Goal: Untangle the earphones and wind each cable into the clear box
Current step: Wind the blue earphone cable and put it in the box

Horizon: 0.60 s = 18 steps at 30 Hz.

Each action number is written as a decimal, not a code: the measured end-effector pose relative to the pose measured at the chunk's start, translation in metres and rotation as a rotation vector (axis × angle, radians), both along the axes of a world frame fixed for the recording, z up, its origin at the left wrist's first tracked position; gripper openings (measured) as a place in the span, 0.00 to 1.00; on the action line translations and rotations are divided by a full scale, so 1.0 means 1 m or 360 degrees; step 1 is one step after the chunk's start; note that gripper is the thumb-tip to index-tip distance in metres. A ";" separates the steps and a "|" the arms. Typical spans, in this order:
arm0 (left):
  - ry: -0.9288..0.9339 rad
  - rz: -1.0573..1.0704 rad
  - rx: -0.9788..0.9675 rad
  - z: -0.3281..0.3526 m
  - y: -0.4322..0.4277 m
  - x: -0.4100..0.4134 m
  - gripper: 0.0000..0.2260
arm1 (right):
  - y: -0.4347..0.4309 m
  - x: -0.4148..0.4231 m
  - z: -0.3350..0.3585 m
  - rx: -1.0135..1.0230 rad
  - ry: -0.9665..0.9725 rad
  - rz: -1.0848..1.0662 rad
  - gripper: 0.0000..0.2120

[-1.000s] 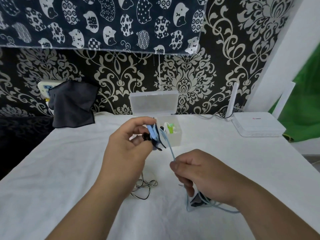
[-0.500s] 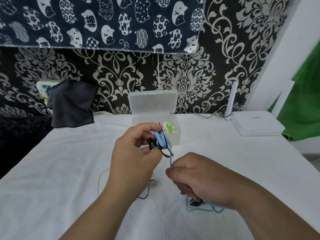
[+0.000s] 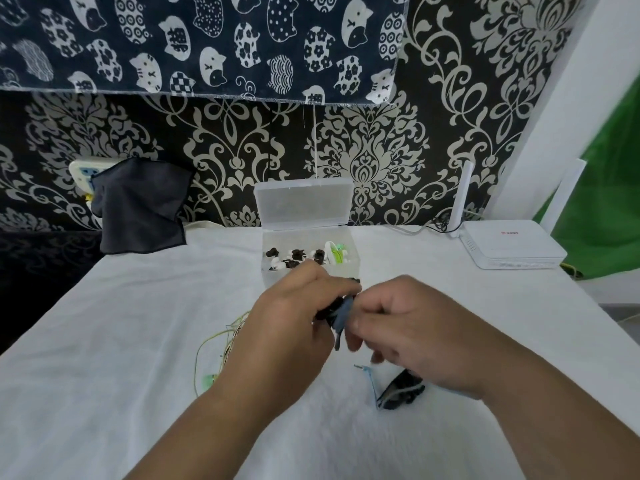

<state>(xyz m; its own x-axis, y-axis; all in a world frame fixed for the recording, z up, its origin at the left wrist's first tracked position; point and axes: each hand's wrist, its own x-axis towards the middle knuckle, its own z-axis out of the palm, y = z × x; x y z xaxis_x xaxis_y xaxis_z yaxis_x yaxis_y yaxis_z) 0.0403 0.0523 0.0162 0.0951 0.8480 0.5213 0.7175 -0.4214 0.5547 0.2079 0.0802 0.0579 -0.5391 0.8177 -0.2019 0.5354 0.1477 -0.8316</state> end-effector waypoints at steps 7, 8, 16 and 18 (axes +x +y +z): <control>-0.0350 -0.0135 -0.0367 0.006 -0.001 -0.001 0.25 | 0.013 0.017 -0.001 0.0450 0.0110 -0.0432 0.08; -0.0362 -0.0189 -0.0408 0.006 -0.001 0.000 0.25 | 0.014 0.017 -0.001 0.0452 0.0143 -0.0469 0.08; -0.0556 -0.0465 -0.0516 0.005 -0.003 -0.002 0.22 | 0.017 0.019 -0.007 0.0297 0.0283 -0.0557 0.07; -0.0534 -0.0475 -0.0507 0.004 -0.003 -0.002 0.21 | 0.019 0.019 -0.011 0.0233 0.0294 -0.0531 0.07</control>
<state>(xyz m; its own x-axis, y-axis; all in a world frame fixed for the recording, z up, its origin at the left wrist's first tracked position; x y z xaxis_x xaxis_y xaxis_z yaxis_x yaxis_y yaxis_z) 0.0386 0.0493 0.0202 0.2285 0.9305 0.2864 0.3544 -0.3535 0.8657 0.2274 0.0990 0.0473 -0.2555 0.9668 0.0053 0.4175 0.1152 -0.9014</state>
